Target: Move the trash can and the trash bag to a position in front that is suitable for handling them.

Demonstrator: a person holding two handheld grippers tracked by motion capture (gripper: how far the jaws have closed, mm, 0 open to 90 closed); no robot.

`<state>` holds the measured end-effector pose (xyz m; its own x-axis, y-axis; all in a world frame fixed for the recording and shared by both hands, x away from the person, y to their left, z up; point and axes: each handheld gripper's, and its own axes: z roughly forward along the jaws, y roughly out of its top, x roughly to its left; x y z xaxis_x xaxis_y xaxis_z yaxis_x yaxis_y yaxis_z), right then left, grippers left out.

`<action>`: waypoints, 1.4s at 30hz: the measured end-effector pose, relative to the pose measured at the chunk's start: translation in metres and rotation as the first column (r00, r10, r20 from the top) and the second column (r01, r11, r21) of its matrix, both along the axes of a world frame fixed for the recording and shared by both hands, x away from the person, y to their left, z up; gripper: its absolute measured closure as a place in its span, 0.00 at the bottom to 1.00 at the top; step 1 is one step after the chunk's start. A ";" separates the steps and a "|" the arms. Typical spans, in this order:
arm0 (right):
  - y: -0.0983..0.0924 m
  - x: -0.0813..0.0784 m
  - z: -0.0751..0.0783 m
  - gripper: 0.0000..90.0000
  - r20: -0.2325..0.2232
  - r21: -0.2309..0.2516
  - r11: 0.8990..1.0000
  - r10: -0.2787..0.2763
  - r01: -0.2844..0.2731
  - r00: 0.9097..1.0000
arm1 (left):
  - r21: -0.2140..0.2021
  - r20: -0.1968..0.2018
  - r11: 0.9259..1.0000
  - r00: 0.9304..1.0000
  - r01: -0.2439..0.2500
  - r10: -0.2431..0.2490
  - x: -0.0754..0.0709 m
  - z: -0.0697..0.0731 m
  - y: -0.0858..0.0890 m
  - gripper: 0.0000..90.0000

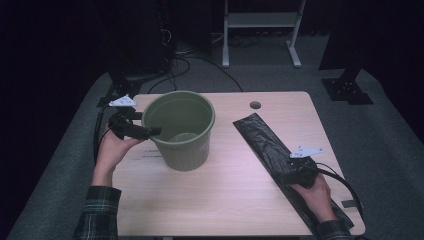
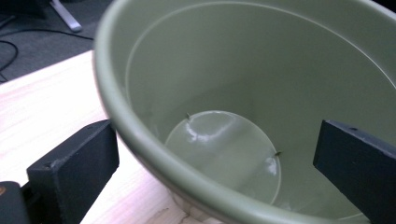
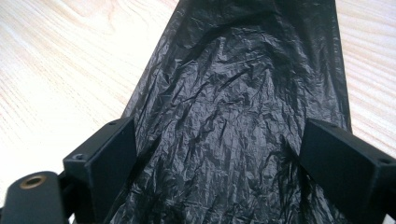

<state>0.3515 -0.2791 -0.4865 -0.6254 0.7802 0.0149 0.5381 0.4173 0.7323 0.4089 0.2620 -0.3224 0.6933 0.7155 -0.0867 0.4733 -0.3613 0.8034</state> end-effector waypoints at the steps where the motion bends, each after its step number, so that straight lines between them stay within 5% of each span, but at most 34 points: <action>1: 0.000 0.000 0.000 0.11 0.000 0.000 1.000 0.000 0.000 1.000 | 0.005 0.001 1.000 1.000 -0.005 0.005 0.000 0.000 -0.001 0.00; 21: 0.000 0.000 0.000 0.11 0.001 0.000 1.000 0.000 0.000 1.000 | -0.015 0.011 0.995 0.995 0.097 -0.097 -0.012 -0.003 -0.040 0.00; 42: 0.000 0.000 0.000 0.11 0.000 0.000 1.000 0.000 0.000 1.000 | -0.006 0.008 0.972 0.972 0.235 -0.235 -0.041 -0.003 -0.089 0.00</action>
